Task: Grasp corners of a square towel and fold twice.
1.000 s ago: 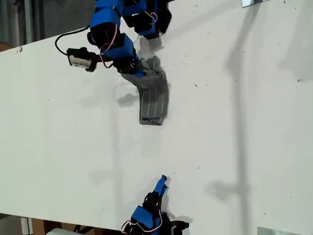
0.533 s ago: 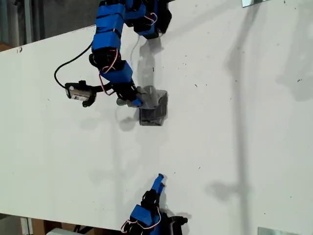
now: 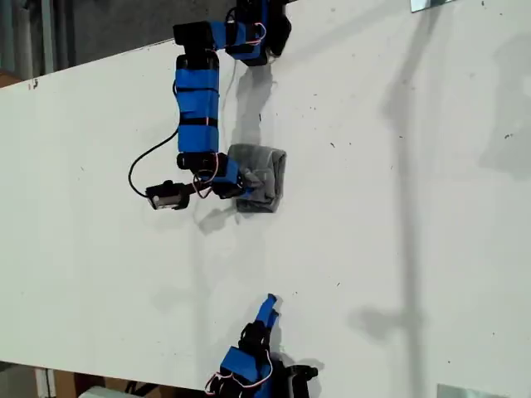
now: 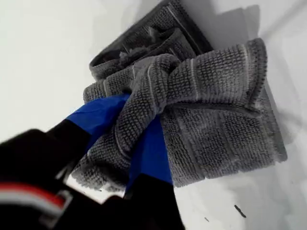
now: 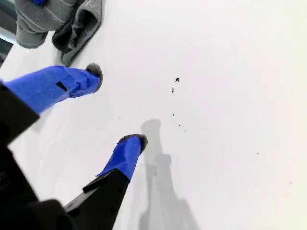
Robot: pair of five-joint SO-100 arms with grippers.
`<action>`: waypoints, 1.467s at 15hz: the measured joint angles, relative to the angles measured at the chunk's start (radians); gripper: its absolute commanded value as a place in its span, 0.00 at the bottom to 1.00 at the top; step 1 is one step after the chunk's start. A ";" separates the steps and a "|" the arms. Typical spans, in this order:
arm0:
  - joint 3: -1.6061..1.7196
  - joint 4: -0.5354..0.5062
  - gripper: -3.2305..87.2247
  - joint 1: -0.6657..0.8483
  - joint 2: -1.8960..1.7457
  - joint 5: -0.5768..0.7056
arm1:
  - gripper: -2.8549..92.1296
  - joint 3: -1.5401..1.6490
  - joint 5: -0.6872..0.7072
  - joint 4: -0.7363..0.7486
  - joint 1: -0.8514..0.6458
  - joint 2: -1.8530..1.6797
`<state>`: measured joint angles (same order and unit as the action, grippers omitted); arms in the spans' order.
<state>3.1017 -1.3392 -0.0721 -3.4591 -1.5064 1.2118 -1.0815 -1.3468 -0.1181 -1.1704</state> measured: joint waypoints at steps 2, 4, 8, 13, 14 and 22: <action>0.000 0.000 0.30 0.000 0.000 0.000 | 0.16 -0.020 0.000 0.002 -0.005 0.064; 0.000 0.000 0.30 0.000 0.000 0.000 | 0.32 -0.040 0.005 0.000 -0.005 0.092; 0.003 0.006 0.30 0.000 0.000 0.009 | 0.41 -0.044 0.067 -0.051 -0.003 0.015; 0.005 0.008 0.30 0.000 0.000 0.009 | 0.39 -0.015 0.084 -0.112 0.006 -0.296; 0.005 0.008 0.30 0.000 0.000 0.009 | 0.39 0.049 0.084 -0.104 0.009 -0.351; 0.005 0.008 0.30 0.000 0.000 0.009 | 0.35 0.526 -0.063 0.049 0.015 -0.420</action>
<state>3.1063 -1.3315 -0.0721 -3.4591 -1.4972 1.7380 -1.1443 -1.2977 -0.1028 -1.5907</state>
